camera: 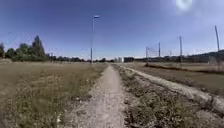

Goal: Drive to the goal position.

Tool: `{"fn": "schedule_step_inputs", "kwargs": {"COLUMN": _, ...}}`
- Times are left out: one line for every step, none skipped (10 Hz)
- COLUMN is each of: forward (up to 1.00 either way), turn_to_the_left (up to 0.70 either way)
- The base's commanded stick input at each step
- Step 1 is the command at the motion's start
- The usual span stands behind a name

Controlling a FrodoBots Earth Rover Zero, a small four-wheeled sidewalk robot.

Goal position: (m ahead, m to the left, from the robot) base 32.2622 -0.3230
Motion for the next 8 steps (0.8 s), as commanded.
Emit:
{"fn": "schedule_step_inputs", "kwargs": {"forward": 0.70, "turn_to_the_left": 0.00}}
{"fn": "schedule_step_inputs", "kwargs": {"forward": 0.70, "turn_to_the_left": 0.00}}
{"fn": "schedule_step_inputs", "kwargs": {"forward": 0.70, "turn_to_the_left": 0.00}}
{"fn": "schedule_step_inputs", "kwargs": {"forward": 0.70, "turn_to_the_left": 0.00}}
{"fn": "schedule_step_inputs", "kwargs": {"forward": 0.70, "turn_to_the_left": 0.00}}
{"fn": "schedule_step_inputs", "kwargs": {"forward": 0.70, "turn_to_the_left": 0.00}}
{"fn": "schedule_step_inputs", "kwargs": {"forward": 0.70, "turn_to_the_left": 0.00}}
{"fn": "schedule_step_inputs", "kwargs": {"forward": 0.70, "turn_to_the_left": 0.00}}
